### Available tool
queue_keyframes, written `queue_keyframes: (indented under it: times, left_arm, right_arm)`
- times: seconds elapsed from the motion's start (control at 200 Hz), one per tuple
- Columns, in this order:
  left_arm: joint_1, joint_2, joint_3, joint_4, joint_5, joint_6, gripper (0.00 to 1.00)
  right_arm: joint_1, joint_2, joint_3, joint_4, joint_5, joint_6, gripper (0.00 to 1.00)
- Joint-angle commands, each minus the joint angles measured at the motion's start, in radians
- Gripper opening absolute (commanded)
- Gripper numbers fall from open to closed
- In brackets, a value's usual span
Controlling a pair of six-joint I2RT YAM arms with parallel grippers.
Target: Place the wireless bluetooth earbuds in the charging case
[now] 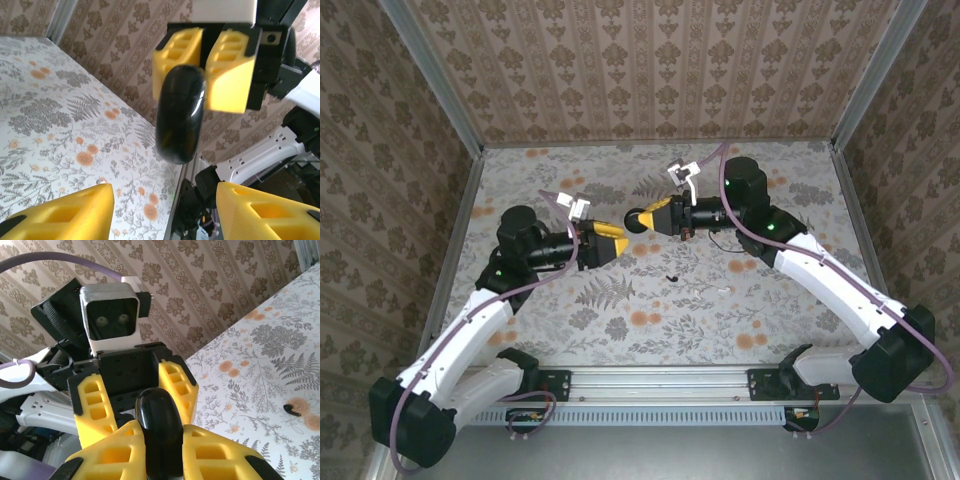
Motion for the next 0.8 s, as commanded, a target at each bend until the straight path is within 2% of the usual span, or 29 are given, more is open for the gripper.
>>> queue_keyframes:
  times: [0.0,0.19,0.415,0.795]
  left_arm:
    - [0.003,-0.006,0.040,-0.030,0.051,0.091,0.56]
    - [-0.015,-0.014,0.033,0.045,0.006,0.093,0.60]
    - [-0.059,0.024,0.022,0.211,0.008,0.081,0.60]
    - [-0.088,0.087,0.033,0.269,0.005,0.077,0.51]
  right_arm:
    - [-0.001,-0.034,0.053,-0.109,0.002,-0.114,0.03]
    - [-0.001,-0.052,0.059,-0.163,-0.002,-0.165,0.03]
    - [0.000,-0.035,0.048,-0.138,-0.040,-0.133,0.03]
    - [0.002,-0.024,0.035,-0.092,-0.060,-0.100,0.03]
